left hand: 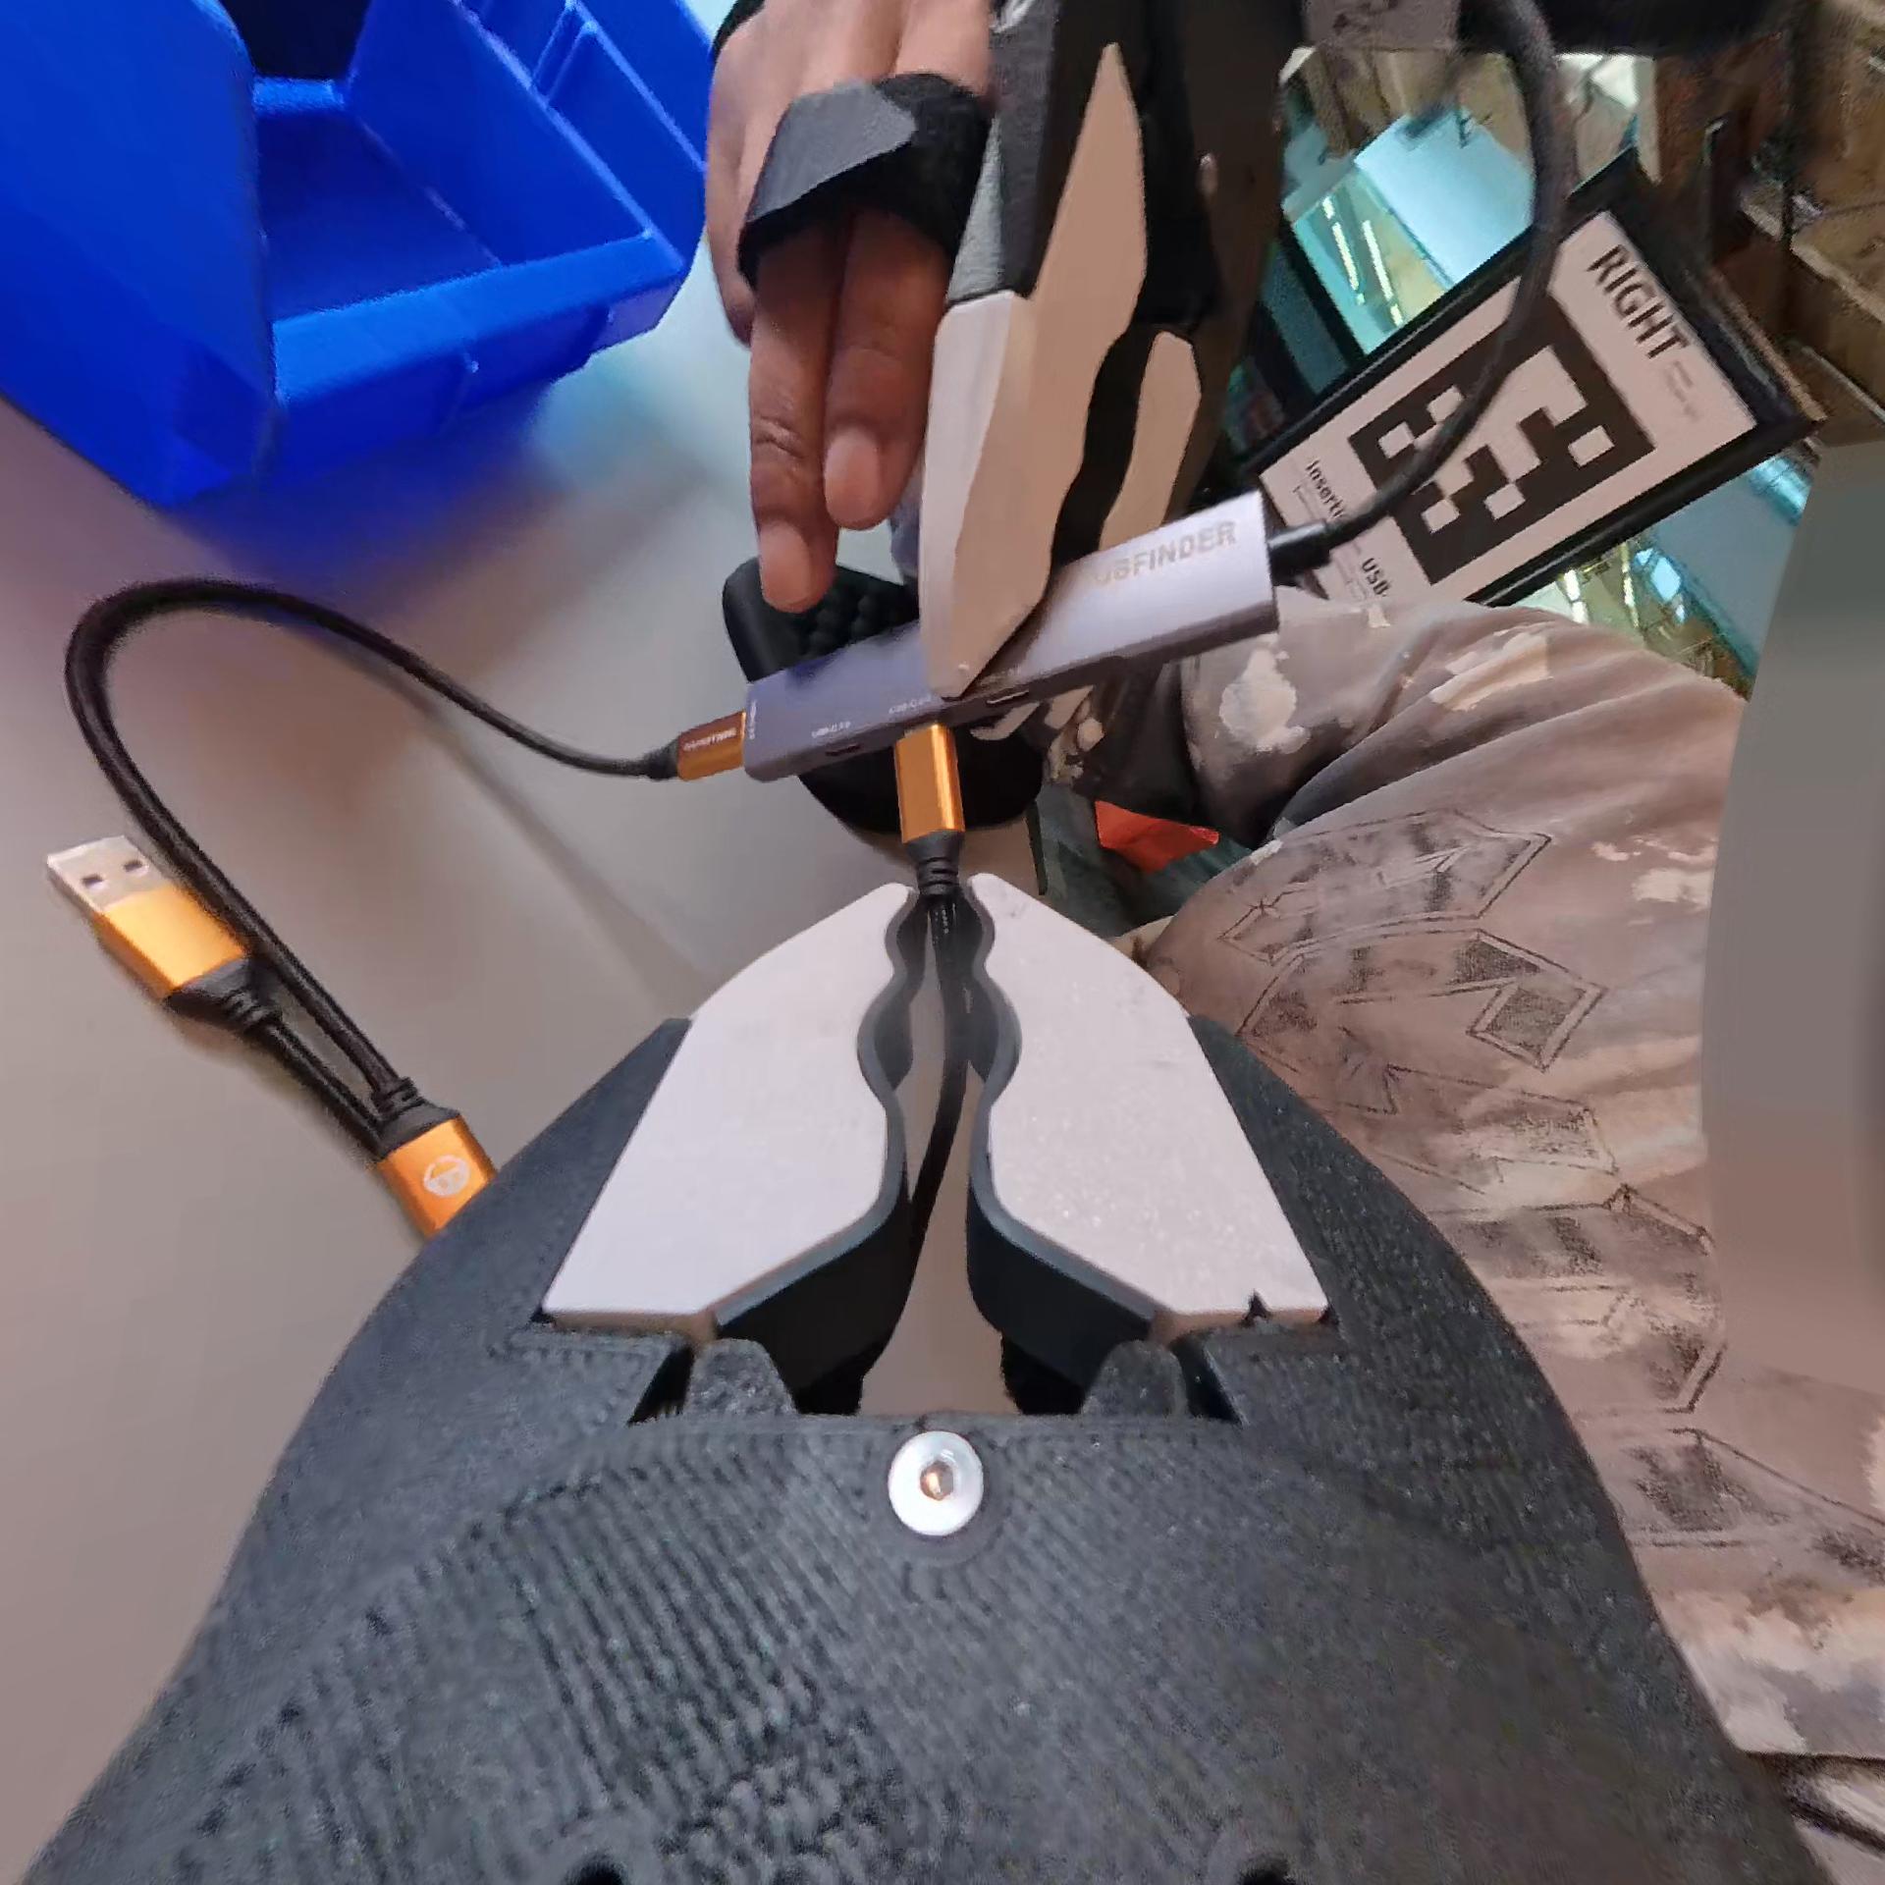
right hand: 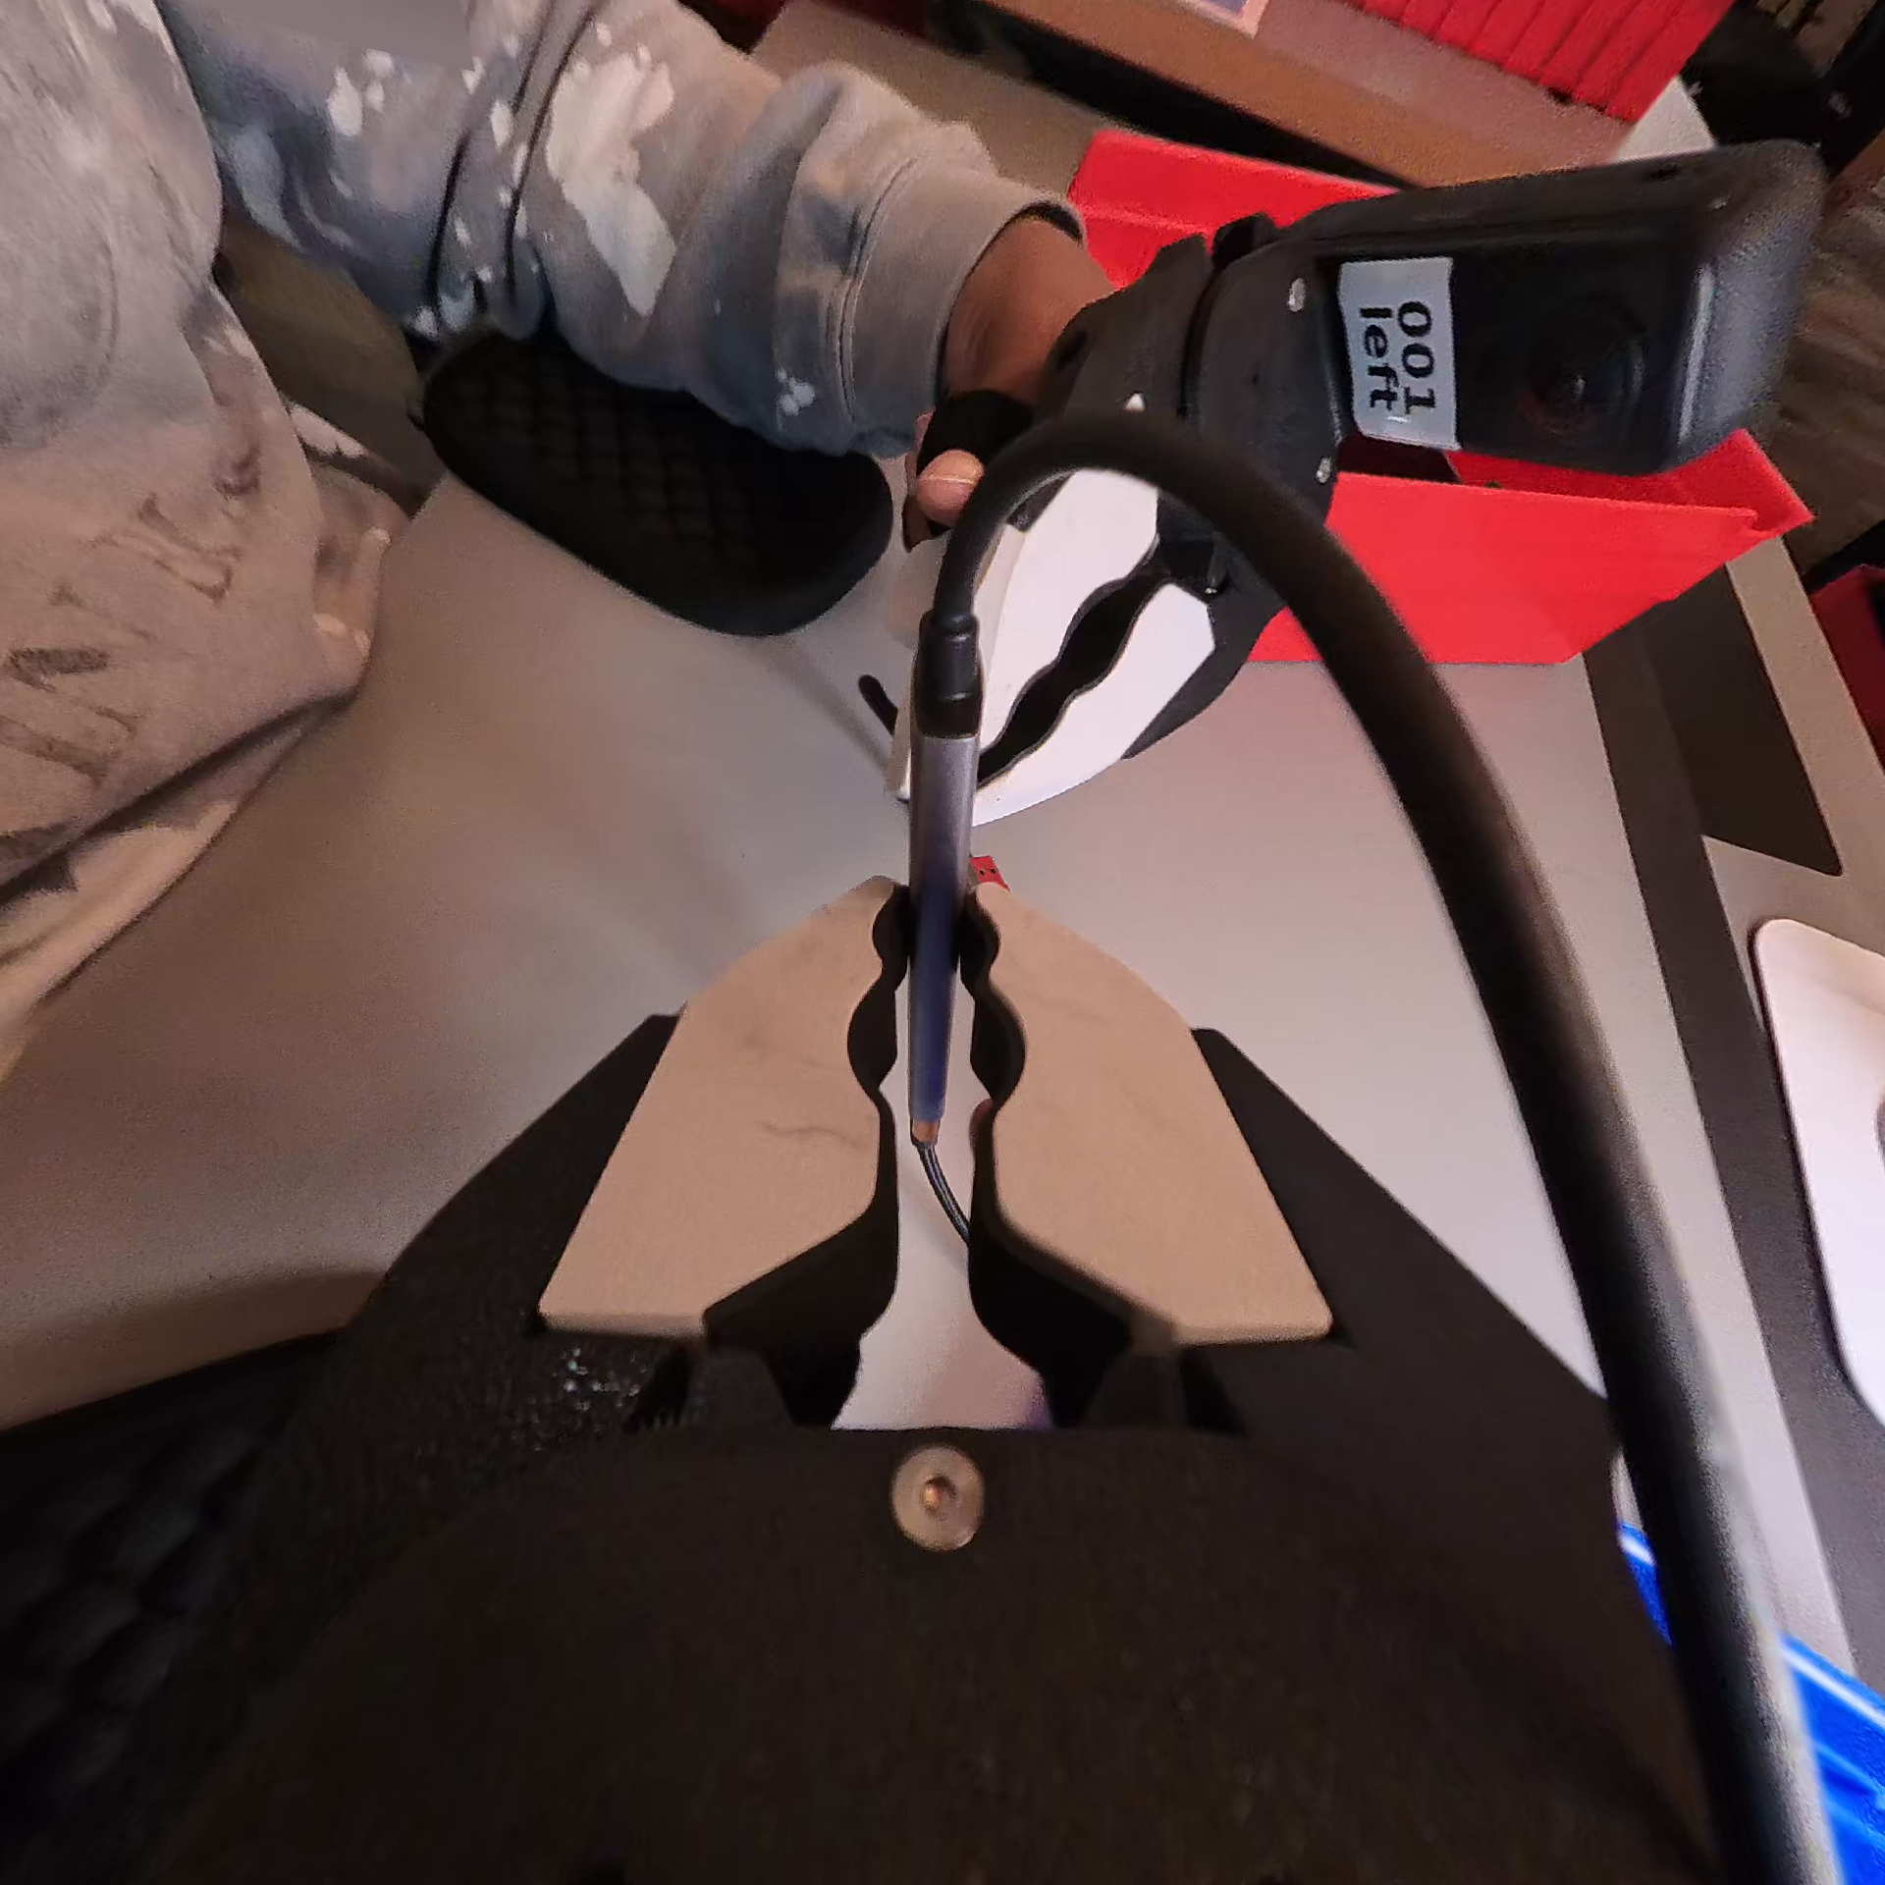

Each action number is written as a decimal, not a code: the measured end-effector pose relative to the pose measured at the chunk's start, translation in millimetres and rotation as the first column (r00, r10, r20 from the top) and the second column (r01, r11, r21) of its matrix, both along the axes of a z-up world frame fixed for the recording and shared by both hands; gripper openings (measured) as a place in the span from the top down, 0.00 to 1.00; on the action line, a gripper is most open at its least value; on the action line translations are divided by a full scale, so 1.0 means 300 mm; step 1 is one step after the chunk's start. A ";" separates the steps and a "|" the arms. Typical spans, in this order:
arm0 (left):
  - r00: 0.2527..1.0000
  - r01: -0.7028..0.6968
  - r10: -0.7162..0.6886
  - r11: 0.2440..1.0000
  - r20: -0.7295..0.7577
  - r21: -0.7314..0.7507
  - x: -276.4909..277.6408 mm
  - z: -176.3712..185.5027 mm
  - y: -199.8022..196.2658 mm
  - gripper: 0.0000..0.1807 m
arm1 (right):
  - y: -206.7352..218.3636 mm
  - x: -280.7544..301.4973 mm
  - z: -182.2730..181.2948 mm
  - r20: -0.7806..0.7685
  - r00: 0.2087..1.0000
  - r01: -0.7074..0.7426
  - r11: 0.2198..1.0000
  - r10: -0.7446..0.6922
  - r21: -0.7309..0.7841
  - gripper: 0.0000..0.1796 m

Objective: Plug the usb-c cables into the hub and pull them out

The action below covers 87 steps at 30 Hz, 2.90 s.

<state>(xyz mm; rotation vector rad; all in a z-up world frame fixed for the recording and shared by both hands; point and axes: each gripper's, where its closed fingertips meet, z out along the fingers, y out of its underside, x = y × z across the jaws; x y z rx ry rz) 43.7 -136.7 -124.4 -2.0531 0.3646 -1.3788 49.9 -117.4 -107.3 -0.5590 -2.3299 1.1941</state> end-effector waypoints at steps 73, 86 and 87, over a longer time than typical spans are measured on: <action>0.806 -0.157 0.453 0.785 -0.382 0.599 -0.094 0.125 0.117 0.96 | 0.158 -0.022 0.149 -0.151 0.943 0.325 0.915 -0.296 0.240 0.83; 0.681 -0.277 0.669 0.612 -0.298 0.740 -0.231 0.325 0.035 0.74 | 0.220 0.058 0.373 -0.176 0.937 0.329 0.933 -0.302 0.149 0.95; 0.653 -0.293 0.698 0.591 -0.294 0.752 -0.254 0.337 0.019 0.74 | 0.245 0.069 0.423 -0.193 0.925 0.355 0.925 -0.326 0.138 0.95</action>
